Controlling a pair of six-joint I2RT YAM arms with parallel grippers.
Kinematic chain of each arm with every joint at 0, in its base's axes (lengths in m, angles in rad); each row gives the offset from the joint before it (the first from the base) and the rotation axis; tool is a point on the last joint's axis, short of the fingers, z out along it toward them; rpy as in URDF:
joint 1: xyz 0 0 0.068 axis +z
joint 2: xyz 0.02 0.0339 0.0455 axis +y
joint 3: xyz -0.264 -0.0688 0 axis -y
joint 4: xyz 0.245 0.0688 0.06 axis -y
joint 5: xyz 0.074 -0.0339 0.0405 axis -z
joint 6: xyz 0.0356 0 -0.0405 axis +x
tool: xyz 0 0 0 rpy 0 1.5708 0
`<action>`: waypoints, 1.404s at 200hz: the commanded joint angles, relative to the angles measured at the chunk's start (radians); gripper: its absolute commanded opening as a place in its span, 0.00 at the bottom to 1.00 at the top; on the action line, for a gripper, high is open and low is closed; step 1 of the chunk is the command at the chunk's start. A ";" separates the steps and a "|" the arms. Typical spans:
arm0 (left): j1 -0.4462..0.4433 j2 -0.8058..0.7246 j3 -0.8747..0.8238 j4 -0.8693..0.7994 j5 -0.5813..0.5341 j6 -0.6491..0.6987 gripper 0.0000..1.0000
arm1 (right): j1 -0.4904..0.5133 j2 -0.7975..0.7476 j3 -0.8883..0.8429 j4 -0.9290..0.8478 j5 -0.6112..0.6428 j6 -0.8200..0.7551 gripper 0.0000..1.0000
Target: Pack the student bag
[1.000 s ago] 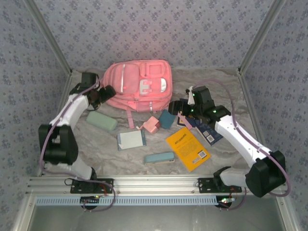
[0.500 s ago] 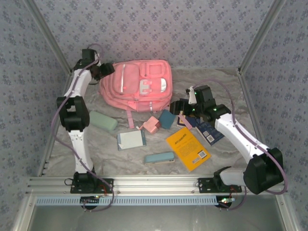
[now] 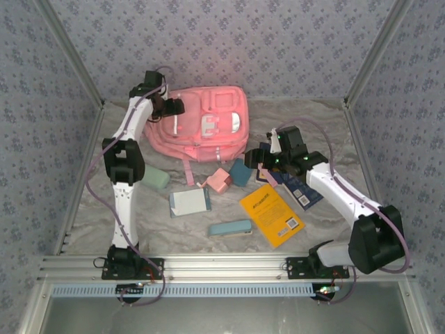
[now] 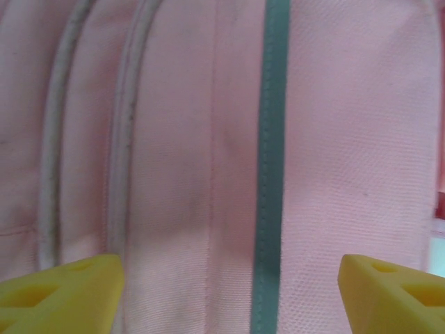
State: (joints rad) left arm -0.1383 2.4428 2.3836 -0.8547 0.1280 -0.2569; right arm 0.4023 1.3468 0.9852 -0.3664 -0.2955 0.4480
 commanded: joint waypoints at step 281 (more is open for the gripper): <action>-0.036 -0.214 0.118 -0.089 0.061 -0.598 0.00 | 0.028 0.600 0.463 0.057 -0.004 0.201 0.71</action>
State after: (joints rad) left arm -0.1783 2.3756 2.5240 -1.0172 0.0826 -0.6842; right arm 0.4446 1.8492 1.3479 -0.3107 -0.2489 0.5915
